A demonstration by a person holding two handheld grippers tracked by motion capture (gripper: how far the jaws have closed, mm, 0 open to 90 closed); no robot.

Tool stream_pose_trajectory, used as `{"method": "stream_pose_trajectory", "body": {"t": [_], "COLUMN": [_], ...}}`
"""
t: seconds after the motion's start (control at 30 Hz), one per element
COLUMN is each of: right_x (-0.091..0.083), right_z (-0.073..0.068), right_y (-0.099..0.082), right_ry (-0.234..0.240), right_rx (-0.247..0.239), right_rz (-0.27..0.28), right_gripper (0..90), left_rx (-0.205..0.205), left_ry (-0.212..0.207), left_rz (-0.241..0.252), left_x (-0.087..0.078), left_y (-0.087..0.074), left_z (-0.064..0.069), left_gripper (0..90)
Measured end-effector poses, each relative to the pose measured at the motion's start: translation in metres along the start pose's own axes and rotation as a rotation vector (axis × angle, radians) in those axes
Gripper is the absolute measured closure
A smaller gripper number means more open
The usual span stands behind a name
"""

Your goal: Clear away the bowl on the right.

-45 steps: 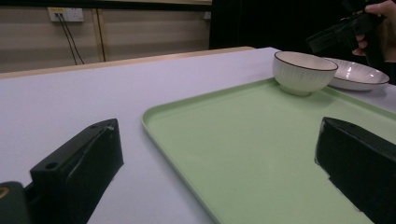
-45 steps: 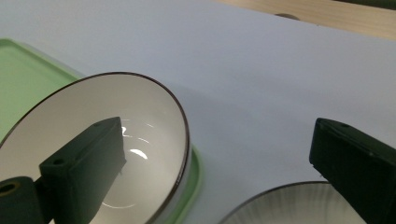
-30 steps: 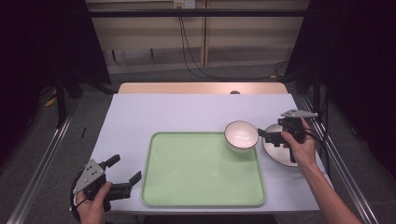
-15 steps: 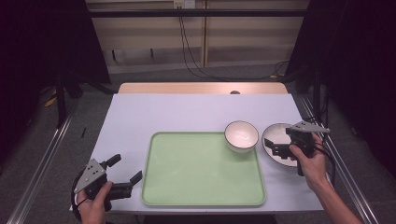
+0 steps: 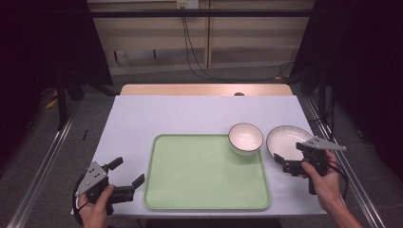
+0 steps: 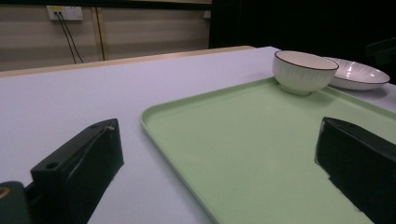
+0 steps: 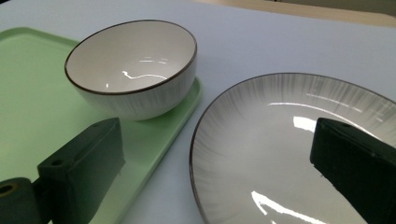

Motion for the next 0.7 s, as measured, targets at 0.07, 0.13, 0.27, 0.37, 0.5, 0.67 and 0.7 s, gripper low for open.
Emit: {"method": "stream_pose_trajectory", "body": {"t": [0.07,0.13,0.27,0.37,0.5,0.67,0.7], "right_x": [-0.005,-0.008,-0.018,-0.020,-0.027,-0.030,-0.029], "right_z": [-0.002,-0.004,-0.008,-0.009,-0.012,-0.015,-0.014], "right_y": [-0.004,-0.007,-0.013,-0.016,-0.023,-0.027,-0.027], "right_ry": [0.009,0.012,0.016,0.009,0.024,0.053,0.055], "right_rx": [0.002,0.006,0.020,0.020,0.058,0.047,0.046], "right_rz": [0.002,0.005,0.027,0.035,0.052,0.053,0.051], "right_gripper": [2.1,2.1,2.1,2.0,1.8,1.3,1.4], "left_rx": [0.000,0.002,0.002,-0.001,0.003,0.003,0.001], "left_ry": [-0.002,0.000,-0.003,-0.001,-0.004,-0.008,-0.008], "left_rz": [-0.001,-0.005,-0.003,0.002,0.008,0.013,0.013], "left_x": [0.000,0.001,0.001,-0.001,-0.002,-0.003,-0.003], "left_y": [0.000,0.000,0.000,0.000,0.001,0.002,0.002], "left_z": [0.000,0.000,0.001,0.000,0.001,0.001,0.001], "left_gripper": [1.0,1.0,1.0,1.0,1.0,1.0,1.0]}}
Point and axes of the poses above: each handheld gripper's, and its own axes: x roughly forward along the jaws, y roughly out of its top, z roughly to its right, the point moved 8 cm from there along x, roughly forward along the jaws, and after that the axes turned 15 degrees about -x, right-handed, at the moved point
